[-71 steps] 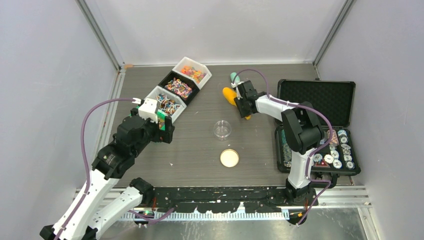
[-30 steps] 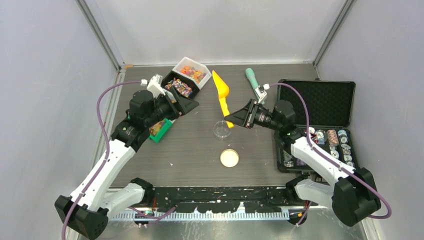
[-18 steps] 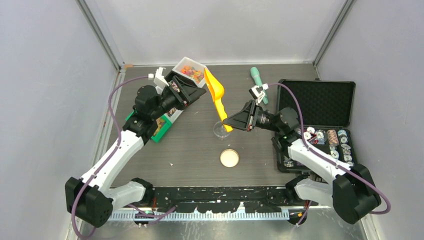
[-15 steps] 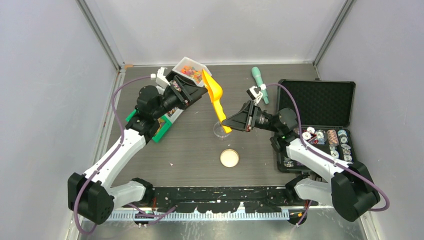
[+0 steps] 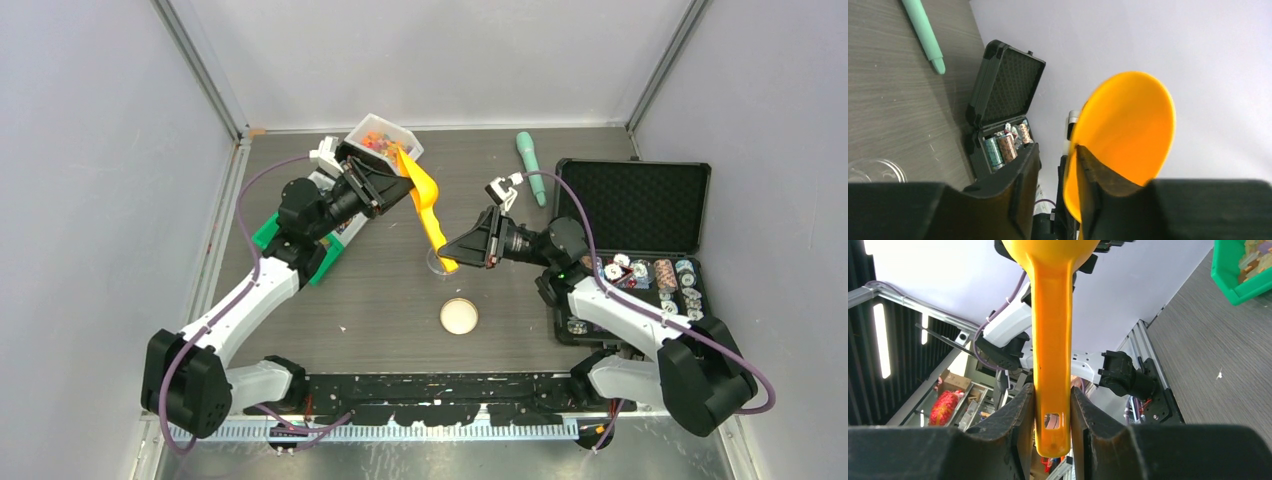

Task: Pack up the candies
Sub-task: Adjust the spatula.

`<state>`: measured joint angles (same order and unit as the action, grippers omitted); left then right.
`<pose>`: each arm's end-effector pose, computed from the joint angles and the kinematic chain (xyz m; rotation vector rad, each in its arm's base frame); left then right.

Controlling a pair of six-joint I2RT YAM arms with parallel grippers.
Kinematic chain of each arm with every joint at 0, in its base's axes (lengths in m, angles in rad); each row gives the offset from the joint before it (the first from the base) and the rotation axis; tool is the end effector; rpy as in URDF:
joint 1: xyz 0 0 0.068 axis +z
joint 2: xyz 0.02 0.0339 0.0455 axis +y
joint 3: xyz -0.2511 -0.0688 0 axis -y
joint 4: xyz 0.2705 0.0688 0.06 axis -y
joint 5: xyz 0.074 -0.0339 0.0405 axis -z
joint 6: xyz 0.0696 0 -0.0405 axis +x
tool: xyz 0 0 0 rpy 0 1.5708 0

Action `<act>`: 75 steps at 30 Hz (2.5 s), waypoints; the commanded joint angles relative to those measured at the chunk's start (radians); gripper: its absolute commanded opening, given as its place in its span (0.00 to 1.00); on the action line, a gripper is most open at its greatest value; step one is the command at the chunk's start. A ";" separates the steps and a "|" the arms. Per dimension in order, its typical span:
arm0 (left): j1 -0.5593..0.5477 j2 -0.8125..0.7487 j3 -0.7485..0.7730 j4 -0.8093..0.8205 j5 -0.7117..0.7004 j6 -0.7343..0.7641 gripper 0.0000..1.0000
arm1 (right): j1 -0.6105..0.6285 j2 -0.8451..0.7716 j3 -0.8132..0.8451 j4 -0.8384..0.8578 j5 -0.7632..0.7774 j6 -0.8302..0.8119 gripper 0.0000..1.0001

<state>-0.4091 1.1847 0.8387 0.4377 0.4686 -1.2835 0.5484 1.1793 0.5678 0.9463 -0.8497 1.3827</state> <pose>0.2956 -0.1624 0.3233 -0.3151 1.7189 -1.6552 0.2231 0.1976 0.2788 -0.2571 1.7058 2.0581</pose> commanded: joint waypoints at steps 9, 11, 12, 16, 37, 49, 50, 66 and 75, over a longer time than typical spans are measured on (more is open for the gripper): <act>0.019 -0.101 -0.080 0.056 -0.052 -0.003 0.00 | 0.013 -0.103 0.060 -0.377 0.059 -0.301 0.26; 0.025 -0.137 -0.083 -0.035 -0.082 0.008 0.00 | 0.012 -0.130 0.084 -0.494 0.089 -0.377 0.36; 0.028 -0.158 -0.081 -0.101 -0.108 0.013 0.00 | 0.013 -0.145 0.098 -0.551 0.105 -0.421 0.41; 0.033 -0.260 -0.079 -0.367 -0.244 0.025 0.00 | 0.013 -0.219 0.149 -0.768 0.199 -0.598 0.57; 0.036 -0.379 0.131 -1.324 -0.424 -0.401 0.00 | 0.068 -0.336 0.059 -0.421 0.252 -1.492 0.67; 0.036 -0.395 0.133 -1.462 -0.363 -0.526 0.00 | 0.273 -0.229 0.141 -0.606 0.233 -1.855 0.70; 0.036 -0.397 0.135 -1.473 -0.369 -0.528 0.00 | 0.291 -0.208 0.149 -0.609 0.245 -1.872 0.70; 0.036 -0.420 0.134 -1.582 -0.390 -0.582 0.00 | 0.486 0.038 0.280 -0.549 0.481 -2.024 0.56; 0.036 -0.425 0.116 -1.596 -0.387 -0.592 0.00 | 0.510 0.073 0.290 -0.511 0.509 -2.023 0.41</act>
<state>-0.3771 0.7704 0.9630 -1.1454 0.0830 -1.8538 1.0485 1.2469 0.8154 0.3515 -0.3660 -0.6312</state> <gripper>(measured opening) 0.029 0.461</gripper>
